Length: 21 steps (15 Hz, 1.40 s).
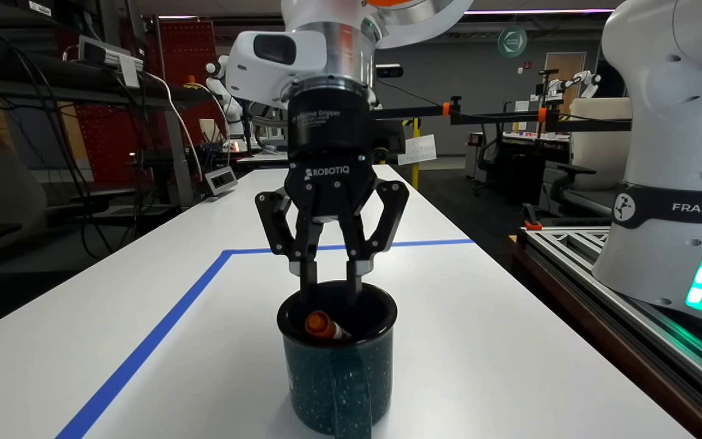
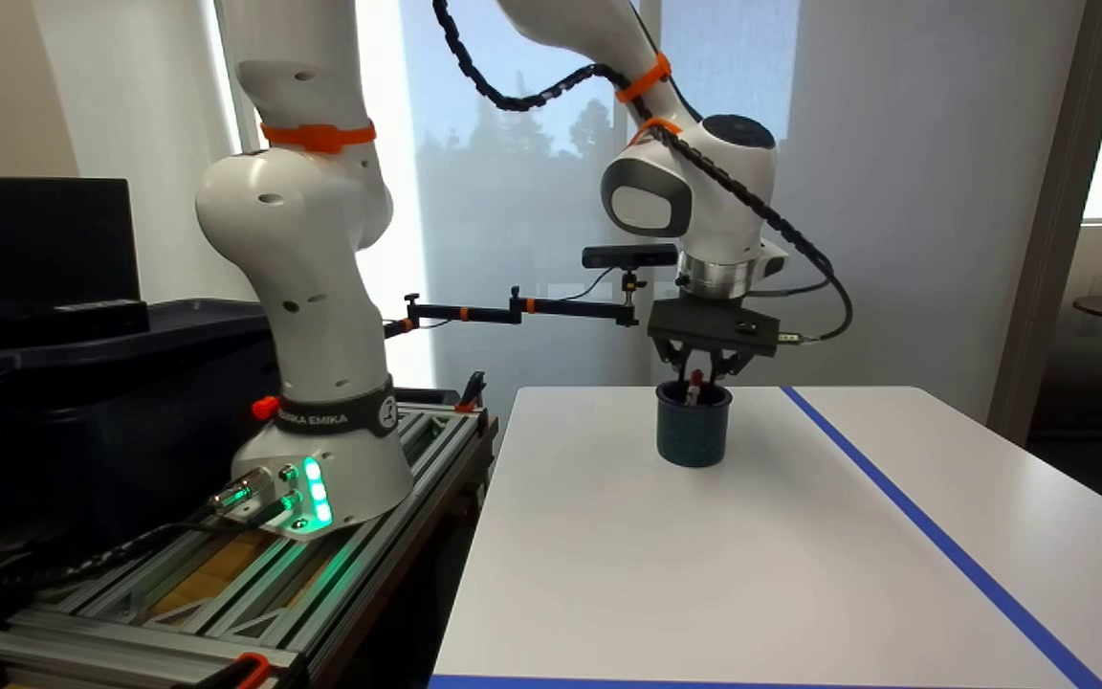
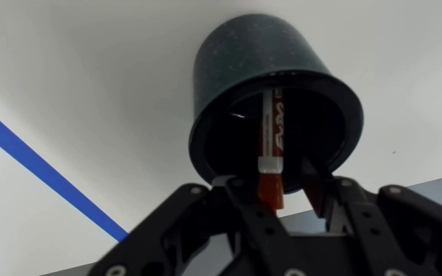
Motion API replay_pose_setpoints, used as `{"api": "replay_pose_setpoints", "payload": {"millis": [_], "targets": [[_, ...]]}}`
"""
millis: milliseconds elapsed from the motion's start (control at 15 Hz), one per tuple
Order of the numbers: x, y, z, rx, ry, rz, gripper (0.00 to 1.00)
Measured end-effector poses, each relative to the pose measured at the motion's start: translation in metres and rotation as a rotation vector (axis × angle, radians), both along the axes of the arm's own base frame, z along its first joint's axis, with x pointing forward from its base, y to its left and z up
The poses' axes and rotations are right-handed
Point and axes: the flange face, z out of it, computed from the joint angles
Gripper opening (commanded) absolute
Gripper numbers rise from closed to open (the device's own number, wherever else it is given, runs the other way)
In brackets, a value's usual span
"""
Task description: Take the marker out of the cup
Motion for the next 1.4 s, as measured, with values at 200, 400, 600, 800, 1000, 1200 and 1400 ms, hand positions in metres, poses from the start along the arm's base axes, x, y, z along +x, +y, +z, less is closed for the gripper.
{"api": "replay_pose_setpoints", "payload": {"millis": [200,400,600,800,1000,1200,1400], "targets": [[-0.001,0.001,-0.006,0.002,-0.003,0.006,0.41],[-0.003,0.005,-0.011,0.013,-0.004,0.014,0.41],[-0.005,0.009,-0.016,0.027,-0.012,0.025,0.43],[-0.006,0.011,-0.020,0.035,-0.026,0.033,0.43],[-0.006,0.011,-0.022,0.045,-0.039,0.043,0.42],[-0.006,0.011,-0.025,0.057,-0.048,0.057,0.11],[-0.006,0.012,-0.029,0.070,-0.056,0.072,0.01]]}}
